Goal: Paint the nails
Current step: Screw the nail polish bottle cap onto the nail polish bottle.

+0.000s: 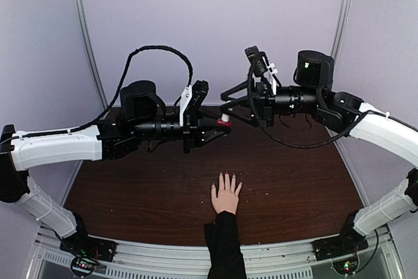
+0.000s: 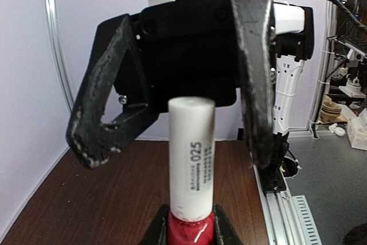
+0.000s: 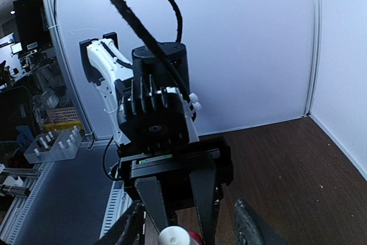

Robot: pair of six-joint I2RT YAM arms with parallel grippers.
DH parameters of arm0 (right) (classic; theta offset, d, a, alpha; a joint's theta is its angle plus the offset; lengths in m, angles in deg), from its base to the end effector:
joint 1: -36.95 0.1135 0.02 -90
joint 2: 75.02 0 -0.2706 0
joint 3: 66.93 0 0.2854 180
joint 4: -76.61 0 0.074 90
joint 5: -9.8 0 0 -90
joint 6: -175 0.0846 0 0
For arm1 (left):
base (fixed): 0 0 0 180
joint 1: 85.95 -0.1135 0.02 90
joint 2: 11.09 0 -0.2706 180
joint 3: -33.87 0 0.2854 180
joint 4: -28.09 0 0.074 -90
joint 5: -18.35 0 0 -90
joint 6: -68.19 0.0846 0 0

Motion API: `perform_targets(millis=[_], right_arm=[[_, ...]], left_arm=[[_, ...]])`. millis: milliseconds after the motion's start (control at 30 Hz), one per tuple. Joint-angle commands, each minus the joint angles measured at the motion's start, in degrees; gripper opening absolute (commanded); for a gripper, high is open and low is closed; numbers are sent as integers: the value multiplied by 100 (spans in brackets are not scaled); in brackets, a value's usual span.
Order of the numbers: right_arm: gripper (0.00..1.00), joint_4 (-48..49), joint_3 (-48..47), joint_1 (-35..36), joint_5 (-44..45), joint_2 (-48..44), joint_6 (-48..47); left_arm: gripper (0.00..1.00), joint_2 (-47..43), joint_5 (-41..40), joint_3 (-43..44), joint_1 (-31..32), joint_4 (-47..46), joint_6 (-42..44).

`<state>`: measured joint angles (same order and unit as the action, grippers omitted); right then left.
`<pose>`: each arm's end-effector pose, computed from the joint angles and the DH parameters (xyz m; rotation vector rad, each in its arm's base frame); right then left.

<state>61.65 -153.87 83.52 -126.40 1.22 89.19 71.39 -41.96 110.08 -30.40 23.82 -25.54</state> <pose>0.2088 0.3094 0.4195 -1.2222 1.3203 1.3102 0.2006 -0.3665 0.3455 1.1256 1.3288 -1.1944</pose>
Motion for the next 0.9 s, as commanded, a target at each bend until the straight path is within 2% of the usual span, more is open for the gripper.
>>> perform_targets(millis=[0, 67, 300, 400, 600, 633, 867], right_arm=[[45, -163, -276, -17, -810, 123, -163], [39, -166, -285, -16, -910, 131, -175], [31, -365, -407, -16, -1206, 242, -304], [20, -424, -440, -16, -1202, 267, -342], [5, -637, -528, -16, -1186, 328, -510], [0, -657, -543, -16, -1092, 351, -507], [0, -560, -556, -16, -545, 486, -221]], left_arm=[[0, -80, 790, 134, -36, -240, -116], [0, -66, 841, 149, -36, -240, -139], [0, 0, 1092, 184, -94, -319, -302], [0, 10, 1186, 184, -127, -408, -389], [0, 23, 1254, 180, -185, -541, -538], [0, 6, 1123, 159, -187, -580, -550], [0, -69, 69, 110, -185, -494, -476]])
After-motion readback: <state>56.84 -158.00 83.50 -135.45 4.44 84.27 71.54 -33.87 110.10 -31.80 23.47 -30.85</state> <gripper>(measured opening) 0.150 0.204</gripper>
